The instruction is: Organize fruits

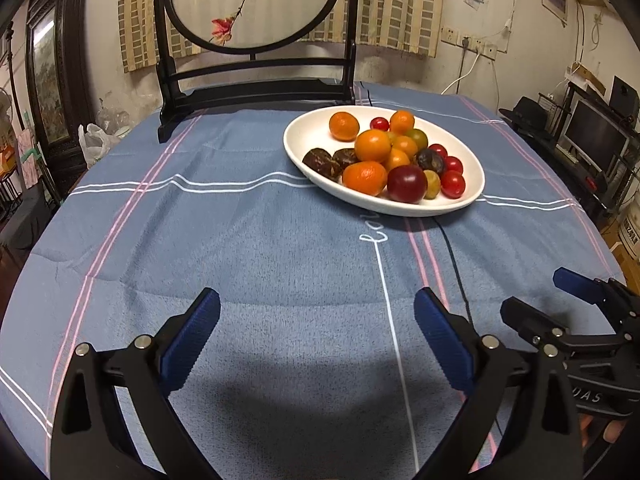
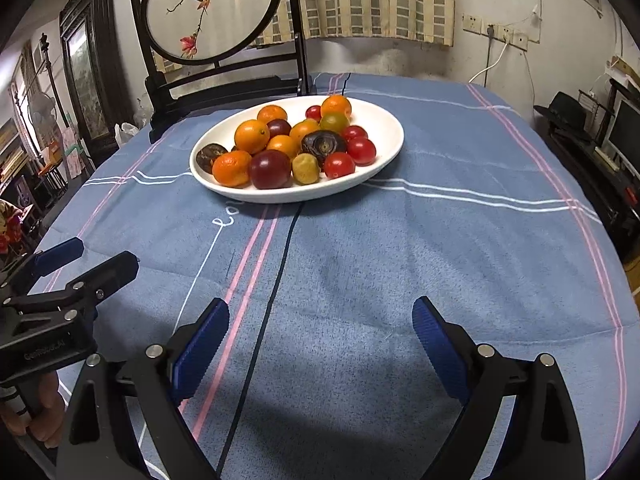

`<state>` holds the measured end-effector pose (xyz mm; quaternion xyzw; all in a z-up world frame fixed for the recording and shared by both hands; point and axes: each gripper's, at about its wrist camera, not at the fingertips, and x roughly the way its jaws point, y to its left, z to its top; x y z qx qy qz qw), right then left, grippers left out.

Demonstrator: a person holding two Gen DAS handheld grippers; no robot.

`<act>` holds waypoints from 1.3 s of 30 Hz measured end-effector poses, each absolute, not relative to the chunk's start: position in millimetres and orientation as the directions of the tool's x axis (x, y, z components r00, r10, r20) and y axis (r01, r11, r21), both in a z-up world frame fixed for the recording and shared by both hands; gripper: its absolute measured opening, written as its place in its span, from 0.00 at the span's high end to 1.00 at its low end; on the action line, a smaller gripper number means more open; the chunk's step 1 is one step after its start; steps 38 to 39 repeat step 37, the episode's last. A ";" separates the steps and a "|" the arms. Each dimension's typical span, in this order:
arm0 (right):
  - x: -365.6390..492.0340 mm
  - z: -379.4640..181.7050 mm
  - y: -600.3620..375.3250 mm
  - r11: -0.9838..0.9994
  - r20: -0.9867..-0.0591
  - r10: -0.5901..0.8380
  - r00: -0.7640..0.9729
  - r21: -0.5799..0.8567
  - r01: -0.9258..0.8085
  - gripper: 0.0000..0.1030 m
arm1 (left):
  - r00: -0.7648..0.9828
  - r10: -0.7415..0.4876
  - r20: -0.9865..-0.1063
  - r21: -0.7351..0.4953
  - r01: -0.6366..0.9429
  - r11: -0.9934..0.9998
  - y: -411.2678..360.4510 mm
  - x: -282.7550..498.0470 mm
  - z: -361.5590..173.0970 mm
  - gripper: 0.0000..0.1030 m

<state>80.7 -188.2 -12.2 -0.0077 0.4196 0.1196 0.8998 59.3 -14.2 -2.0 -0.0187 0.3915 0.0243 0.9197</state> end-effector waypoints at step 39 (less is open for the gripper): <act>82.0 -40.7 -186.1 0.972 -0.812 0.200 0.549 0.093 -0.217 0.08 | 0.644 0.020 -0.765 -0.007 -0.039 0.999 -17.1 66.9 -27.5 0.07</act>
